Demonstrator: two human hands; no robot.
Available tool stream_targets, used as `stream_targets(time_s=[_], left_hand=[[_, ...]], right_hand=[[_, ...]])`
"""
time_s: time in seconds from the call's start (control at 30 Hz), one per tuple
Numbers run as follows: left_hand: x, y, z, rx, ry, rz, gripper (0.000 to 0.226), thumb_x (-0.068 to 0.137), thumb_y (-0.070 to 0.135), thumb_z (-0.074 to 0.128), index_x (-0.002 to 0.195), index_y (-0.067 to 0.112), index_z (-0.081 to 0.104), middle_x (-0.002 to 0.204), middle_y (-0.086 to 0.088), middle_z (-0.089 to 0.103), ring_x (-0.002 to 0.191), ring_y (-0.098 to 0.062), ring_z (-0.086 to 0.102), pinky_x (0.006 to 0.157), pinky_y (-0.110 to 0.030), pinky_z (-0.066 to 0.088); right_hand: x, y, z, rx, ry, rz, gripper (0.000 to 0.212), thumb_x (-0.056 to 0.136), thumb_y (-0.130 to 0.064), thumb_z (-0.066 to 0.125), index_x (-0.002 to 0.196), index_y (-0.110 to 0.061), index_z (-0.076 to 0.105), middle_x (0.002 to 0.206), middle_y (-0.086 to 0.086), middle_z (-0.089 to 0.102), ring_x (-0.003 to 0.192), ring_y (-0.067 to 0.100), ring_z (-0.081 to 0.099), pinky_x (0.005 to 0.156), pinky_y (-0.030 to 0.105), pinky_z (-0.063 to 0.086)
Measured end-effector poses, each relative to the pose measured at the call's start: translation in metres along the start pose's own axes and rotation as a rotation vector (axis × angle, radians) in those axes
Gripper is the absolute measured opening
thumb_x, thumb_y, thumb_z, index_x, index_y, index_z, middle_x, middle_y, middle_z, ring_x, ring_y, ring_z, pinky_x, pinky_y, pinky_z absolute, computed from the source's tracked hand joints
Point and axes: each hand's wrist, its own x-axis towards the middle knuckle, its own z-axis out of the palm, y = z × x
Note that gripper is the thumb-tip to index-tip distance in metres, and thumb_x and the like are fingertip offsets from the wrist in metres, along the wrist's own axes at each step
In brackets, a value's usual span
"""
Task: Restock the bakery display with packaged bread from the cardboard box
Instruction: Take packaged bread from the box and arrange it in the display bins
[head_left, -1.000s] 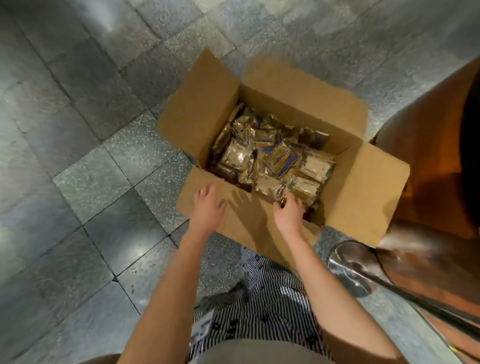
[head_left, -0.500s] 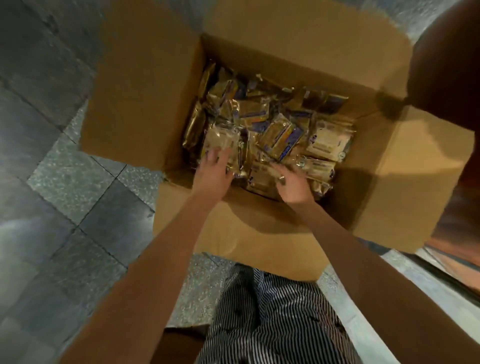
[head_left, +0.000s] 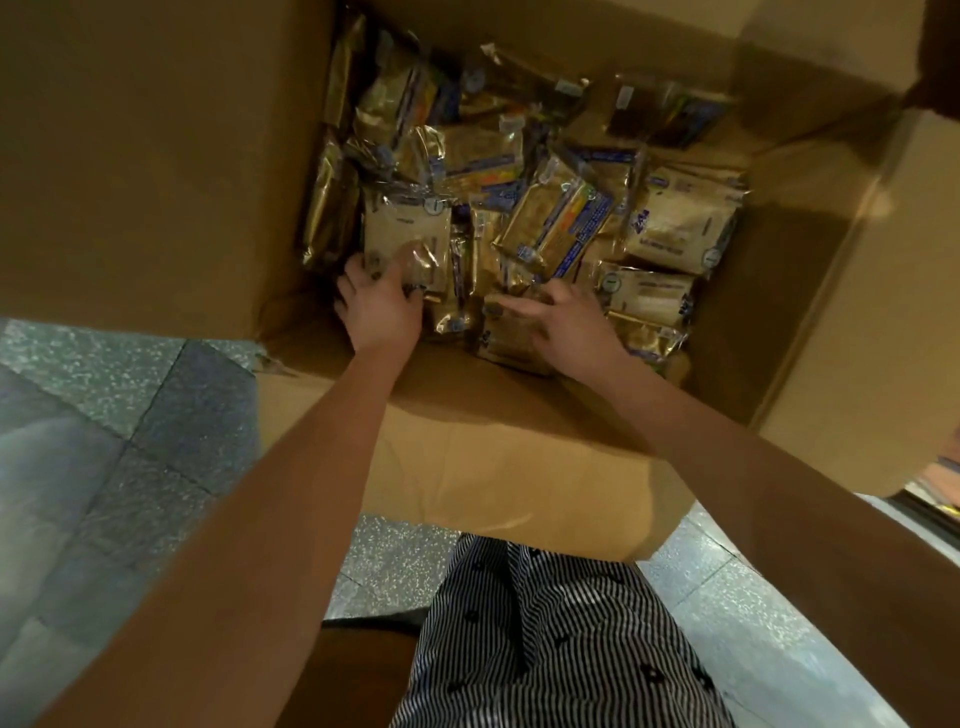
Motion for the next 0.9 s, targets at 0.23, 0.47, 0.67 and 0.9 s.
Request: stream_targets(time_s=[0.23,0.47,0.67,0.9], left_hand=[[0.002,0.006,-0.007,-0.195,-0.038,-0.028,0.055,0.095,0.009,0.057,0.140,0.040,0.049,0.143,-0.019,0.038,0.132,-0.038,0.036,0.111,-0.047,0.035],[-0.027,0.009,-0.048,-0.428,-0.030,0.042,0.047,0.094,0.006,0.057,0.137,0.024,0.055,0.132,-0.009,0.044,0.103,-0.014,0.053,0.098,-0.021,0.044],[-0.087,0.005,-0.091,-0.635,0.104,0.068,0.041,0.096,0.005,0.054,0.130,0.026,0.061,0.115,-0.001,0.045,0.084,0.000,0.050,0.076,0.002,0.039],[-0.174,-0.023,-0.121,-0.978,0.326,0.010,0.031,0.096,0.012,0.054,0.122,0.024,0.067,0.109,0.000,0.066,0.081,0.004,0.054,0.078,-0.019,0.047]], right_hand=[[-0.008,-0.023,-0.006,-0.123,-0.029,-0.165,0.064,0.103,-0.017,0.042,0.153,-0.046,0.014,0.108,0.011,0.058,0.107,0.030,0.053,0.093,0.043,0.043],[-0.035,-0.024,-0.047,0.157,-0.004,-0.014,0.053,0.099,-0.012,0.049,0.147,-0.033,0.042,0.135,0.019,0.055,0.128,0.037,0.047,0.103,0.047,0.041],[-0.074,-0.047,-0.090,0.503,0.216,0.127,0.053,0.100,-0.011,0.051,0.147,-0.035,0.042,0.144,-0.001,0.050,0.104,0.010,0.063,0.086,0.026,0.051],[-0.128,-0.100,-0.119,0.819,0.400,0.202,0.054,0.099,-0.009,0.053,0.145,-0.035,0.043,0.154,-0.005,0.038,0.139,0.011,0.039,0.106,0.023,0.038]])
